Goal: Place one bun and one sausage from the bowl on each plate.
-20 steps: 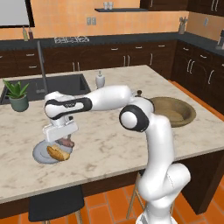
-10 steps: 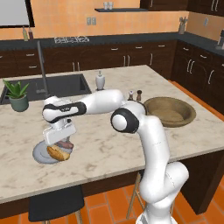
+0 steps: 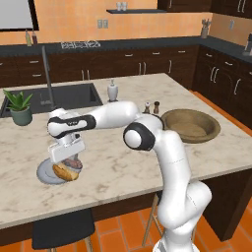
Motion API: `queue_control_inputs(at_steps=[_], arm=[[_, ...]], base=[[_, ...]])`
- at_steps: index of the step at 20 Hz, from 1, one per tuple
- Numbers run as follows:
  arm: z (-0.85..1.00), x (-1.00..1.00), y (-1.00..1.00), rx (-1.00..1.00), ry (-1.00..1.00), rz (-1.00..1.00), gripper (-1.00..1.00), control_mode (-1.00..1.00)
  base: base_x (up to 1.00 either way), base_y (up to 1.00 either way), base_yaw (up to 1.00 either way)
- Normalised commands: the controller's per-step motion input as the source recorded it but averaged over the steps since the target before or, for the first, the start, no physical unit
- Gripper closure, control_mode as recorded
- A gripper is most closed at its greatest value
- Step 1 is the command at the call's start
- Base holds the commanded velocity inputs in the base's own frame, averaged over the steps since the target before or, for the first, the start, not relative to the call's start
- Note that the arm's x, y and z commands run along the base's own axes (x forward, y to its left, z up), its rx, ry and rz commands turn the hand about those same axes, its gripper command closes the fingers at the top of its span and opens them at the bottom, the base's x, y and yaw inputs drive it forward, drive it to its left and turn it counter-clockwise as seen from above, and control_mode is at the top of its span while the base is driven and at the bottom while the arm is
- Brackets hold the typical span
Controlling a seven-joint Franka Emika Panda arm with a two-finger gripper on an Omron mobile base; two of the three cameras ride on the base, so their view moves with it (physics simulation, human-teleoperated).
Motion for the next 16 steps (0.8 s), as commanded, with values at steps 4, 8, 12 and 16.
queue_control_inputs(at_steps=[4,8,12,16], arm=[[0.21,-0.20,-0.09,0.04,-0.11,0.00,-1.00,-1.00],[0.84,-0.47,-0.34,0.02,-0.14,-0.01,-1.00,-1.00],[0.67,-0.53,-0.65,0.09,-0.11,-0.05,-1.00,-1.00],[0.04,-0.61,-0.63,0.11,-0.07,-0.05,-1.00,-1.00]], base=[[0.00,0.00,0.00],[0.00,0.00,0.00],[0.00,0.00,0.00],[0.00,0.00,0.00]])
